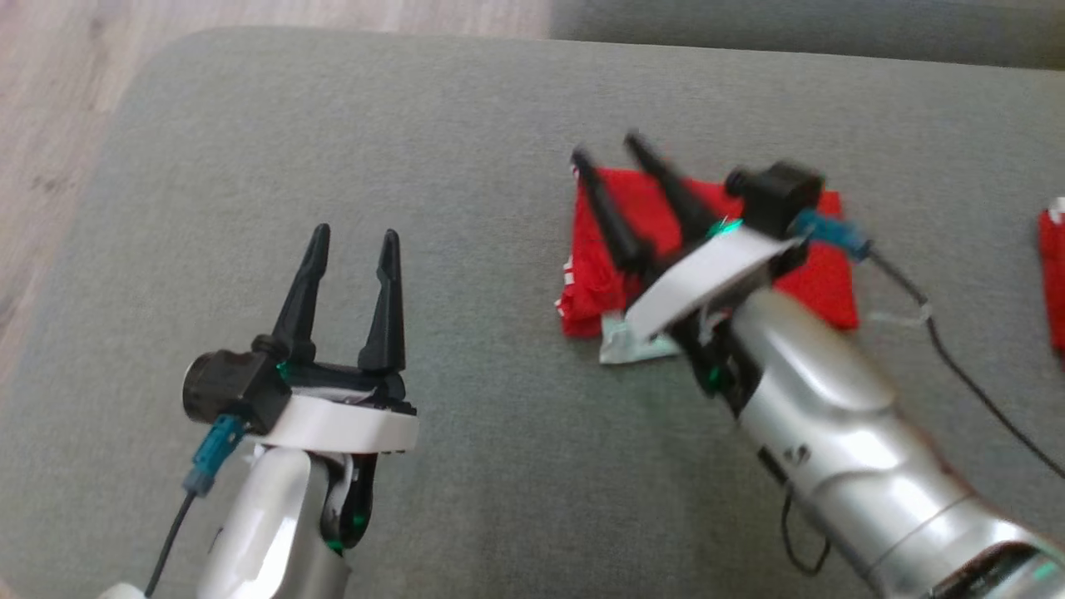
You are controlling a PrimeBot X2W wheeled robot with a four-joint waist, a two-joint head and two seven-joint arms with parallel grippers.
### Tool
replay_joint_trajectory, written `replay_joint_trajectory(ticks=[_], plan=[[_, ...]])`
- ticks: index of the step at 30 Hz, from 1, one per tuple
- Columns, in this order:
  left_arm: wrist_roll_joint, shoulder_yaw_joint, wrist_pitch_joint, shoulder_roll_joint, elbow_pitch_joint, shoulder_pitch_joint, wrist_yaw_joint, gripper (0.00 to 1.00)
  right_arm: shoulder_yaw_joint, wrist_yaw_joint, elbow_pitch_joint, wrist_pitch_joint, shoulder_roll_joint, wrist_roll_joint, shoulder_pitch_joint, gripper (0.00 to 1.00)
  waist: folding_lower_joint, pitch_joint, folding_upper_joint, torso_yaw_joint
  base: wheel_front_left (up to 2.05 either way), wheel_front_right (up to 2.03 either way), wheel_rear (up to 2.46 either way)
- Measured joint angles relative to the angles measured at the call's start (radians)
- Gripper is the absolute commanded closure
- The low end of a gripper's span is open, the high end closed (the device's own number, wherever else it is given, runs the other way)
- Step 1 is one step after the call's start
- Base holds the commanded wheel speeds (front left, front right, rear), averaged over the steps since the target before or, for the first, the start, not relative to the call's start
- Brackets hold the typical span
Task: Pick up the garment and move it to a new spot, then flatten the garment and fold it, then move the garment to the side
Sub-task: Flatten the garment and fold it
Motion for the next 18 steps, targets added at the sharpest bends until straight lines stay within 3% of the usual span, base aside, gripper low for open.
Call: replay_joint_trajectory(ticks=[6, 12, 18], plan=[[0.0, 0.019, 0.0, 0.0, -0.012, 0.001, 0.002, 0.0, -0.241, 0.0, -0.047, -0.003, 0.0, -0.216, -0.002, 0.0, 0.0, -0.014, 0.0, -0.052, 0.0, 0.0, 0.0], [0.0, 0.03, 0.0, 0.0, -0.023, 0.013, 0.003, 0.0, -0.552, 0.0, -0.107, -0.007, 0.0, -0.464, 0.151, 0.0, 0.0, -0.029, 0.0, -0.111, 0.0, 0.0, 0.0], [0.001, 0.057, 0.0, 0.0, -0.023, 0.05, 0.01, 0.0, -0.704, 0.0, -0.214, -0.007, 0.004, -0.584, 0.322, 0.0, -0.0001, -0.038, 0.0, -0.164, 0.0, 0.0, 0.0]])
